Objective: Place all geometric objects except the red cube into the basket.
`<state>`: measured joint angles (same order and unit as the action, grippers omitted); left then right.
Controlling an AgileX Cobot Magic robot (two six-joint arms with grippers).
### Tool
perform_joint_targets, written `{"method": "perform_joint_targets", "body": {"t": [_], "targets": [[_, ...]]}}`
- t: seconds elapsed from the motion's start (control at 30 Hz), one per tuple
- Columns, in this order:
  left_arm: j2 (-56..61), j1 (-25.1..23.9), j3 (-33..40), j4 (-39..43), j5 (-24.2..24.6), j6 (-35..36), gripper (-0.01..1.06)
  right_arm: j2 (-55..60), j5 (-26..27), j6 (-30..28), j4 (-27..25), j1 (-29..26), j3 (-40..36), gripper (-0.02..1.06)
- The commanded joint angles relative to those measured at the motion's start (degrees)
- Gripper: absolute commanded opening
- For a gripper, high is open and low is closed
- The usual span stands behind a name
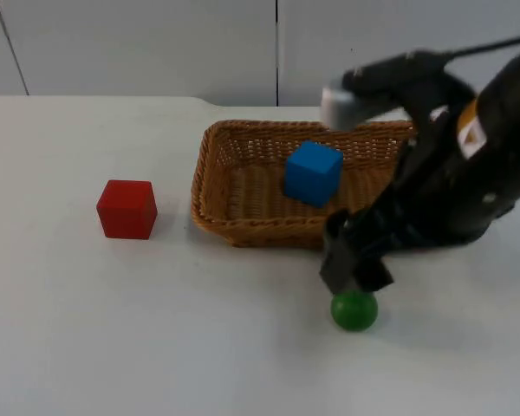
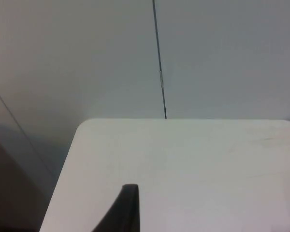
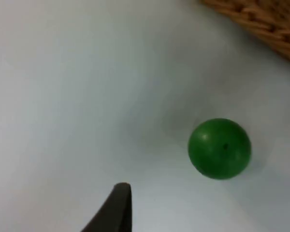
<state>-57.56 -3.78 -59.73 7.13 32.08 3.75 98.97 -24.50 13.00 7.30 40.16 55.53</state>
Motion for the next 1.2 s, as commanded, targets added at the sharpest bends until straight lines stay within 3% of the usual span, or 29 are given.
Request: {"method": "perform_joint_targets", "body": {"t": [0.0,0.07,0.27,0.5,0.97,1.07,1.1,1.17], "targets": [[0.29,-0.30,0.22,-0.50,-1.11,0.60,1.04,2.16,3.76,2.05,1.11,0.18,-0.40,1.04],[0.29,-0.30,0.22,-0.50,-1.22,1.64,1.04,5.99,7.04,7.61,5.57,0.18,-0.40,1.04],[0.29,-0.30,0.22,-0.50,-1.56,1.64,1.04,11.66,11.08,11.69,7.75,0.18,-0.40,1.04],[0.29,-0.30,0.22,-0.50,-1.56,1.64,1.04,14.70,13.84,11.83,7.99,0.18,-0.40,1.04],[0.29,-0.20,0.22,-0.92,-1.53,1.64,1.04,16.76,12.25,12.08,9.17,-0.29,2.43,1.03],[0.29,-0.20,0.22,-1.04,-1.58,1.64,1.04,16.76,10.62,12.08,9.17,-1.07,2.65,0.88],[0.29,-0.20,0.22,-1.04,-1.58,1.64,1.04,16.76,10.62,12.08,9.17,-1.07,2.65,0.88],[0.29,-0.20,0.22,-1.03,-2.00,1.64,1.04,16.76,9.35,12.08,9.98,-1.74,2.65,0.63]]}}
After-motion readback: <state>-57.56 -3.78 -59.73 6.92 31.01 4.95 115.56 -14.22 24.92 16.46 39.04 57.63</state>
